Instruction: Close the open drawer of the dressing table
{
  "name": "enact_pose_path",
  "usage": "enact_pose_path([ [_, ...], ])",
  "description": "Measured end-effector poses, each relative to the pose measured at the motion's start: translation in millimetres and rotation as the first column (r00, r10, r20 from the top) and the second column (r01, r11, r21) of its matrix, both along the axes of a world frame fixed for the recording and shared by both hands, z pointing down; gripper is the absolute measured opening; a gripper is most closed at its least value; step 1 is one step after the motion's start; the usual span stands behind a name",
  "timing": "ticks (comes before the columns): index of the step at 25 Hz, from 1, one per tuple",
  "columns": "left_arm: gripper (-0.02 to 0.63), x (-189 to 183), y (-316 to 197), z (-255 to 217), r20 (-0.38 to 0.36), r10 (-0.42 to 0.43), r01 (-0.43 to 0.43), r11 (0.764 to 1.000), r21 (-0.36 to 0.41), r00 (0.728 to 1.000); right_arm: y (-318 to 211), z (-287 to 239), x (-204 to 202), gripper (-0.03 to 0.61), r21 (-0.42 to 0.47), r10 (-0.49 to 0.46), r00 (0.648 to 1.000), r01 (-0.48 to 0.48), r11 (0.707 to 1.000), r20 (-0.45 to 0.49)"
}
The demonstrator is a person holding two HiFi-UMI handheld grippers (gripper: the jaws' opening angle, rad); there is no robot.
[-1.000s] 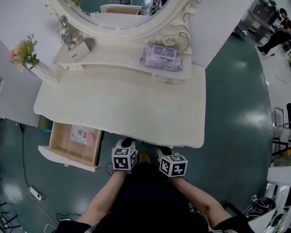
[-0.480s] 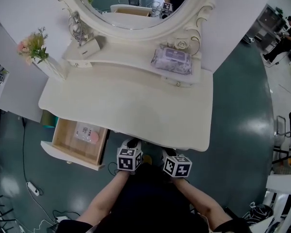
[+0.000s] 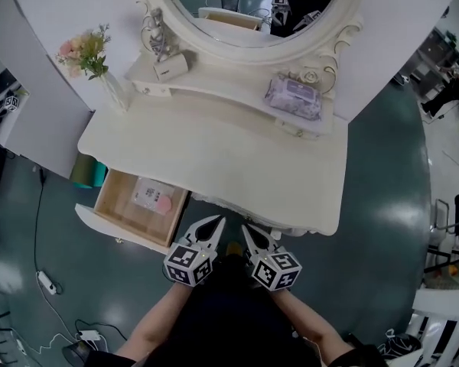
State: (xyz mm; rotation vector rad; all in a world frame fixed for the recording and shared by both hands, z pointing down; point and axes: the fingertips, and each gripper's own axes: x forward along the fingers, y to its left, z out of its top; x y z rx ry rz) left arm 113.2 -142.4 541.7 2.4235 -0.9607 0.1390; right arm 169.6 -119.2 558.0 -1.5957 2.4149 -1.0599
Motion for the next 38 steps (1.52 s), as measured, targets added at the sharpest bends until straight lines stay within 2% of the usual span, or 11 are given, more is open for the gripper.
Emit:
enact_pose_path([
  [2, 0.011, -14, 5, -34, -0.001, 0.001, -0.001, 0.995, 0.1, 1.0, 2, -33, -16, 0.015, 0.098, -0.006, 0.999, 0.003, 0.995, 0.038],
  [4, 0.011, -28, 11, -64, -0.019, -0.005, 0.008, 0.986, 0.168, 1.0, 6, -65, -29, 0.017, 0.178, -0.002, 0.998, -0.008, 0.984, 0.059],
  [6, 0.011, -41, 16, -88, -0.059, -0.014, 0.025, 0.98, 0.198, 0.998, 10, -93, -37, 0.017, 0.237, 0.025, 0.997, -0.042, 0.971, 0.073],
  [9, 0.011, -55, 25, -109, -0.082, -0.023, 0.039, 0.98, 0.195, 0.996, 20, -123, -41, 0.017, 0.284, 0.095, 0.993, -0.113, 0.952, 0.076],
  [13, 0.011, -64, 41, -116, -0.075, 0.005, 0.01, 0.981, 0.192, 0.997, 40, -138, -41, 0.015, 0.282, 0.185, 0.981, -0.193, 0.94, 0.057],
  [18, 0.011, -70, 65, -120, -0.1, 0.034, -0.016, 0.984, 0.18, 0.994, 70, -134, -38, 0.016, 0.256, 0.272, 0.962, -0.271, 0.928, 0.034],
  [26, 0.011, -79, 100, -123, -0.098, 0.11, -0.085, 0.97, 0.23, 0.989, 104, -132, -55, 0.017, 0.279, 0.299, 0.954, -0.284, 0.917, -0.011],
  [32, 0.011, -99, 106, -121, -0.08, 0.042, -0.023, 0.973, 0.231, 0.996, 112, -125, -71, 0.015, 0.269, 0.281, 0.959, -0.262, 0.927, -0.037],
  [38, 0.012, -137, 102, -124, -0.106, -0.089, 0.111, 0.967, 0.23, 0.99, 103, -120, -92, 0.017, 0.253, 0.239, 0.967, -0.209, 0.944, -0.09],
])
